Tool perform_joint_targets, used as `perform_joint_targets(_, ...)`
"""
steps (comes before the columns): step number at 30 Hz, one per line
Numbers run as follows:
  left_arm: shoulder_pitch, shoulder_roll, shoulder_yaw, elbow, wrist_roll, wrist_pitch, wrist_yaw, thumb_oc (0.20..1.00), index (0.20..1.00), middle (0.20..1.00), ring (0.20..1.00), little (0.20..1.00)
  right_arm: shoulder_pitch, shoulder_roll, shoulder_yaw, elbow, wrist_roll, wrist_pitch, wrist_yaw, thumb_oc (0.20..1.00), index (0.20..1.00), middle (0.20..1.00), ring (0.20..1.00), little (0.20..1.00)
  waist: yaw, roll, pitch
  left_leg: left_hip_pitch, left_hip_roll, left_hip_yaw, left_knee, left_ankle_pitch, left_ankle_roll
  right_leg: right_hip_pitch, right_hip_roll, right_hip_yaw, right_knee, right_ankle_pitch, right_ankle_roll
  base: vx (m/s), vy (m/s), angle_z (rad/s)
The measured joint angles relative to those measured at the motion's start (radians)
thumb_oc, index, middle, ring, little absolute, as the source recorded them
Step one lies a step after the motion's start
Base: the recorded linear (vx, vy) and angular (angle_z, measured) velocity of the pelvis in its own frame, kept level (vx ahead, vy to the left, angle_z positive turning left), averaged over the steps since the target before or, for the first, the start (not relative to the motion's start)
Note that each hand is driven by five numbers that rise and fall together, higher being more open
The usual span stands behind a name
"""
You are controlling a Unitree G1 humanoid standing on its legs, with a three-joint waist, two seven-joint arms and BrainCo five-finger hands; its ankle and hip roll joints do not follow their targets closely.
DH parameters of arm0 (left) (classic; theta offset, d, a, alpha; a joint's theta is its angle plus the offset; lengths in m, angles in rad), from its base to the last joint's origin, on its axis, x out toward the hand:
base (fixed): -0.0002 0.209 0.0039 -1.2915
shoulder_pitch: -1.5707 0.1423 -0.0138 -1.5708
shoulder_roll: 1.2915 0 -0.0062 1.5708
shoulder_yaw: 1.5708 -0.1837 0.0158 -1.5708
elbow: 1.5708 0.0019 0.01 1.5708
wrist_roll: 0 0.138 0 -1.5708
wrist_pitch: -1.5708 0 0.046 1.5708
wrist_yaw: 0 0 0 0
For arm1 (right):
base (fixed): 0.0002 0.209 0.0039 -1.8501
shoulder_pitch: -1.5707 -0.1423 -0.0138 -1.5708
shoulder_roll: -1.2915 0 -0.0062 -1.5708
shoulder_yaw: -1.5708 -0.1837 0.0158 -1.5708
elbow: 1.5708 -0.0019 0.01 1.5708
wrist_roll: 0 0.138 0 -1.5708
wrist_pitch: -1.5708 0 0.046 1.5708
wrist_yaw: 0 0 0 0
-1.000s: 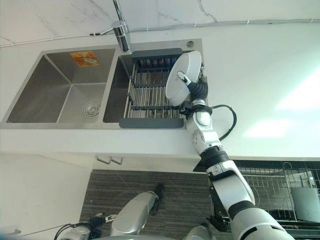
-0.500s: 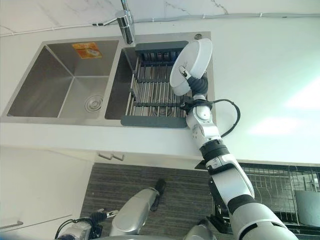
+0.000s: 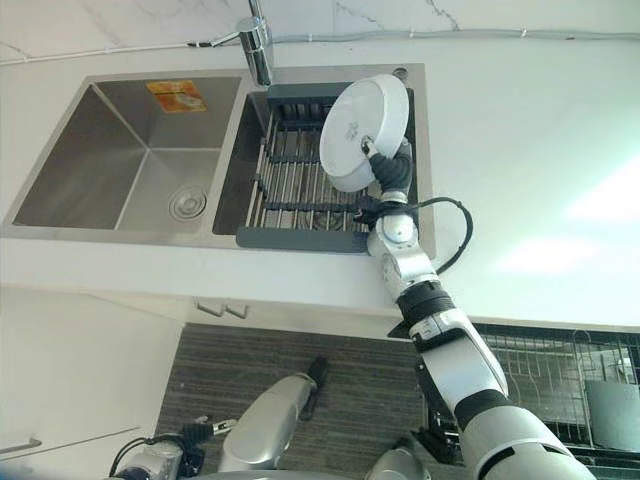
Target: Place the dishes in the dishwasher.
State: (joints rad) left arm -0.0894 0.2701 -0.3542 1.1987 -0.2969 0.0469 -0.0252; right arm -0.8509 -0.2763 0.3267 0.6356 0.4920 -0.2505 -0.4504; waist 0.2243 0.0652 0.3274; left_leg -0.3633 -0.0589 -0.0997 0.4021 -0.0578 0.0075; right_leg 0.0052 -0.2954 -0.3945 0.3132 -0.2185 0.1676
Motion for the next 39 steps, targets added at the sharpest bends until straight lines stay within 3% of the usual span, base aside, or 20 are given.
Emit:
perform_joint_targets(3, -0.001, -0.001, 0.002, -0.001, 0.001, 0.0, 0.0, 1.0, 1.0, 1.0, 1.0, 1.0, 0.022, -0.001, 0.018, -0.028, -0.086, 0.002, -0.06, 0.2, 0.2, 0.2, 0.2, 0.2, 0.002, -0.019, -0.005, 0.006, 0.006, 0.0, 0.0, 0.0, -0.001, 0.006, 0.006, 0.001, -0.001, 0.002, 0.002, -0.01, -0.009, -0.01)
perform_joint_targets(9, 0.005, 0.001, 0.013, 0.001, 0.013, 0.021, 0.004, 1.0, 1.0, 1.0, 1.0, 1.0, 0.106, 0.002, 0.017, -0.121, -0.112, -0.004, -0.11, 0.2, 0.2, 0.2, 0.2, 0.2, 0.002, -0.059, -0.029, 0.047, 0.013, 0.003, -0.002, -0.015, -0.014, 0.049, 0.01, 0.003, -0.015, 0.003, 0.002, 0.03, -0.052, -0.05)
perform_joint_targets(11, 0.016, 0.005, 0.038, 0.02, 0.014, 0.033, 0.01, 1.0, 1.0, 1.0, 1.0, 1.0, 0.155, 0.015, 0.02, -0.187, -0.139, -0.041, -0.115, 0.2, 0.2, 0.2, 0.2, 0.2, -0.002, -0.086, -0.079, 0.053, 0.026, 0.009, -0.001, -0.024, -0.016, 0.058, 0.018, 0.006, -0.03, 0.003, -0.001, 0.04, -0.065, -0.11)
perform_joint_targets(20, 0.095, -0.004, 0.051, 0.02, 0.074, 0.062, 0.014, 1.0, 1.0, 1.0, 1.0, 1.0, 0.169, -0.022, 0.059, -0.375, -0.283, -0.122, -0.121, 0.2, 0.2, 0.2, 0.2, 0.2, -0.033, -0.091, -0.164, 0.126, 0.07, 0.068, -0.017, -0.027, -0.023, 0.075, 0.032, 0.055, -0.036, 0.004, -0.001, -0.03, -0.056, -0.22)
perform_joint_targets(24, 0.124, 0.005, 0.082, 0.031, 0.083, 0.076, 0.034, 1.0, 1.0, 1.0, 1.0, 1.0, 0.179, -0.062, 0.077, -0.476, -0.274, -0.183, -0.091, 0.2, 0.2, 0.2, 0.2, 0.2, -0.094, -0.105, -0.22, 0.172, 0.118, 0.128, -0.048, -0.026, -0.04, 0.057, 0.049, 0.11, -0.033, 0.003, -0.01, -0.04, -0.068, -0.57)
perform_joint_targets(28, 0.132, 0.011, 0.087, 0.051, 0.083, 0.088, 0.035, 1.0, 1.0, 1.0, 1.0, 1.0, 0.283, -0.137, 0.039, -0.655, -0.274, -0.197, -0.12, 0.2, 0.2, 0.2, 0.2, 0.2, -0.162, -0.098, -0.252, 0.199, 0.184, 0.188, -0.077, -0.016, -0.067, 0.023, 0.076, 0.121, -0.03, 0.022, -0.029, -0.03, -0.119, -0.57)
perform_joint_targets(29, 0.126, 0.014, 0.082, 0.063, 0.083, 0.089, 0.037, 1.0, 1.0, 1.0, 1.0, 1.0, 0.32, -0.157, 0.013, -0.671, -0.275, -0.185, -0.122, 0.2, 0.2, 0.2, 0.2, 0.2, -0.192, -0.101, -0.253, 0.22, 0.199, 0.204, -0.094, -0.009, -0.078, 0.021, 0.088, 0.137, -0.03, 0.024, -0.033, -0.04, -0.155, -0.76)
perform_joint_targets(30, 0.134, 0.019, 0.08, 0.067, 0.083, 0.088, 0.038, 1.0, 1.0, 1.0, 1.0, 1.0, 0.354, -0.189, 0.005, -0.687, -0.274, -0.178, -0.125, 0.2, 0.2, 0.2, 0.2, 0.2, -0.193, -0.098, -0.258, 0.226, 0.212, 0.223, -0.105, -0.006, -0.083, 0.01, 0.099, 0.156, -0.03, 0.028, -0.04, -0.02, -0.091, -0.62)
perform_joint_targets(31, 0.134, 0.021, 0.081, 0.068, 0.083, 0.091, 0.037, 1.0, 1.0, 1.0, 1.0, 1.0, 0.394, -0.237, -0.024, -0.692, -0.273, -0.169, -0.125, 0.2, 0.2, 0.2, 0.2, 0.2, -0.235, -0.095, -0.262, 0.233, 0.232, 0.234, -0.116, 0.003, -0.097, -0.006, 0.115, 0.168, -0.03, 0.032, -0.048, -0.04, -0.161, -0.55)
perform_joint_targets(34, 0.143, 0.028, 0.078, 0.074, 0.083, 0.098, 0.039, 1.0, 1.0, 1.0, 1.0, 1.0, 0.517, -0.307, -0.102, -0.71, -0.221, -0.147, -0.085, 0.2, 0.2, 0.2, 0.2, 0.2, -0.27, -0.092, -0.265, 0.267, 0.269, 0.281, -0.163, 0.027, -0.121, -0.035, 0.152, 0.21, -0.026, 0.042, -0.06, -0.04, -0.124, -0.66)
perform_joint_targets(37, 0.158, 0.034, 0.08, 0.075, 0.082, 0.094, 0.037, 1.0, 1.0, 1.0, 1.0, 1.0, 0.577, -0.327, -0.168, -0.682, -0.102, -0.127, -0.013, 0.2, 0.2, 0.2, 0.2, 0.2, -0.317, -0.091, -0.265, 0.295, 0.298, 0.325, -0.205, 0.048, -0.14, -0.069, 0.185, 0.252, -0.011, 0.048, -0.073, -0.01, -0.091, -0.47)
perform_joint_targets(39, 0.166, 0.036, 0.081, 0.077, 0.081, 0.089, 0.036, 1.0, 1.0, 1.0, 1.0, 1.0, 0.666, -0.33, -0.217, -0.683, -0.054, -0.127, 0.03, 0.2, 0.2, 0.2, 0.2, 0.2, -0.324, -0.093, -0.264, 0.325, 0.311, 0.353, -0.23, 0.054, -0.15, -0.072, 0.201, 0.273, -0.012, 0.047, -0.081, 0.01, -0.059, -0.42)
